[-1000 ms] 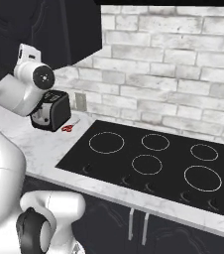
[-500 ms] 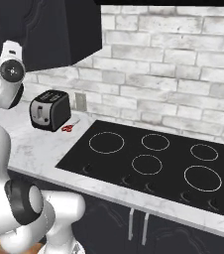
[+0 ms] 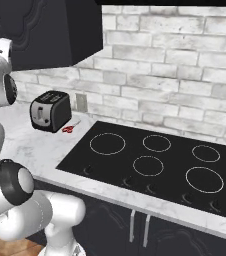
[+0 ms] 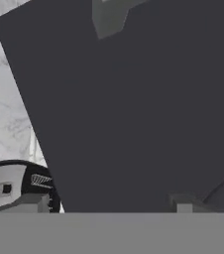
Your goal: Close all open cabinet doors.
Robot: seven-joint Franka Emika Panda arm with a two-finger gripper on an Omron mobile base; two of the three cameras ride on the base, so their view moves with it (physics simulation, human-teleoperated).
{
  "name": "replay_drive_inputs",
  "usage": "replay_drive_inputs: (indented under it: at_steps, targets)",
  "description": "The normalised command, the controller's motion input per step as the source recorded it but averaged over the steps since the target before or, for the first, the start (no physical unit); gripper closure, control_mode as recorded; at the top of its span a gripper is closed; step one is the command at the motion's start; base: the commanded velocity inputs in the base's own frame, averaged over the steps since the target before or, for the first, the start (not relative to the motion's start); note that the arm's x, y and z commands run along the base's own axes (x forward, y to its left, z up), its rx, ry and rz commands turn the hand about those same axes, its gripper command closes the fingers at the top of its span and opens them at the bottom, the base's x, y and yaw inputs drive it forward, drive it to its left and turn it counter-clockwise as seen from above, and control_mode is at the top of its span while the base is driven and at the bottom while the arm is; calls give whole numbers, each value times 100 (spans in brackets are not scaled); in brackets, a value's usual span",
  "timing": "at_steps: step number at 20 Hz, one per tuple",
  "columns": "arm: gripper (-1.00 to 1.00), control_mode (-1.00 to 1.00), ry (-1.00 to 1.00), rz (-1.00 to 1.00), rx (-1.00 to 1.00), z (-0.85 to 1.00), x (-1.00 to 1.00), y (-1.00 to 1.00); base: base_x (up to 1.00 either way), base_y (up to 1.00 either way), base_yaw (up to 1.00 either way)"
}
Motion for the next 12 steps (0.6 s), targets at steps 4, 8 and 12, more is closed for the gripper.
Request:
replay_drive_inputs:
  at_steps: [4,8,12]
  targets:
    - [-100,-100,10,-22,0,28,9,18,0,0,0]
    - [-100,-100,11,-24,1,30,2,11,0,0,0]
    - [-100,-100,7,-24,0,8,6,10,0,0,0]
